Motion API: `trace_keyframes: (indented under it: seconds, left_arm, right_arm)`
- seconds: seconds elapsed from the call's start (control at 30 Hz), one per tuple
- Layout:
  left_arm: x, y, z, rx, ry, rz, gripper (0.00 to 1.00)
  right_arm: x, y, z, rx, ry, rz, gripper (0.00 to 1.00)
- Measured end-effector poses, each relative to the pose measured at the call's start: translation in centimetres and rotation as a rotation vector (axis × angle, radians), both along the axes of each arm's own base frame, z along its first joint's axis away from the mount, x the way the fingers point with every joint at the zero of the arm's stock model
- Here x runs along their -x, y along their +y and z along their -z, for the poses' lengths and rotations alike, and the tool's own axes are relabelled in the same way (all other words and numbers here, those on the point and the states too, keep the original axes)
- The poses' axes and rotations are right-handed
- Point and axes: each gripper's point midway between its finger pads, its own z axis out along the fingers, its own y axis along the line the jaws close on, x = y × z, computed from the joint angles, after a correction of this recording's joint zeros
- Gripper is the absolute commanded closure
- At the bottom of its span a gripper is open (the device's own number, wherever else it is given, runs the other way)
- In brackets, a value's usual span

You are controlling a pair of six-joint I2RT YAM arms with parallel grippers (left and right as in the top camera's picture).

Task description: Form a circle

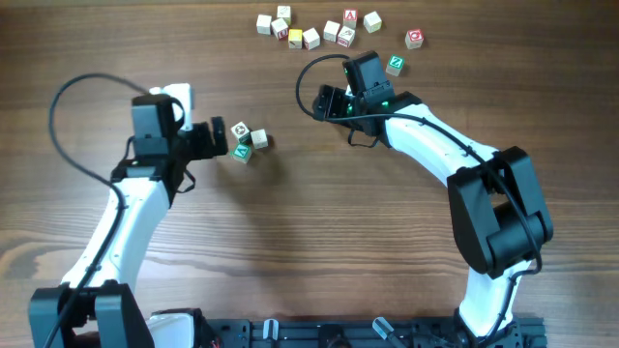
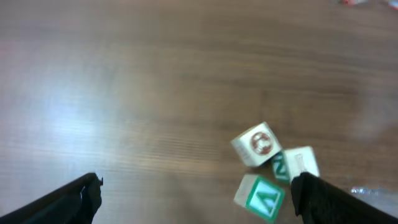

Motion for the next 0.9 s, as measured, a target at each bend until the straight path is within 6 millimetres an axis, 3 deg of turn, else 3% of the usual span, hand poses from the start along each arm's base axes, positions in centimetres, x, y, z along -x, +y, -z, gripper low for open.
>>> trace_keyframes:
  seconds: [0.13, 0.2, 0.27, 0.37, 0.47, 0.9]
  left_arm:
    - [0.4, 0.5, 0.9, 0.087, 0.042, -0.105, 0.00]
    - [0.4, 0.5, 1.8, 0.127, 0.070, -0.149, 0.00]
    - [0.6, 0.5, 3.2, 0.168, 0.112, -0.205, 0.00]
    - [1.2, 0.9, 5.8, 0.218, 0.190, -0.327, 0.00]
    - [1.8, 1.6, 7.5, 0.235, 0.237, -0.449, 0.00]
    - [2.4, 5.9, 7.8, 0.332, 0.211, -0.773, 0.00]
  right_arm:
    - [0.5, 0.7, 0.1, -0.004, 0.008, -0.021, 0.78]
    - [0.9, 1.4, 0.1, 0.004, 0.001, -0.050, 0.91]
    - [1.2, 2.5, -0.1, 0.007, -0.019, -0.084, 0.95]
    - [1.3, 4.4, -0.3, 0.004, -0.070, -0.145, 0.96]
    - [1.6, 5.1, 1.4, 0.018, -0.057, -0.171, 0.95]
    - [2.8, 9.0, 2.8, -0.115, -0.031, -0.266, 0.95]
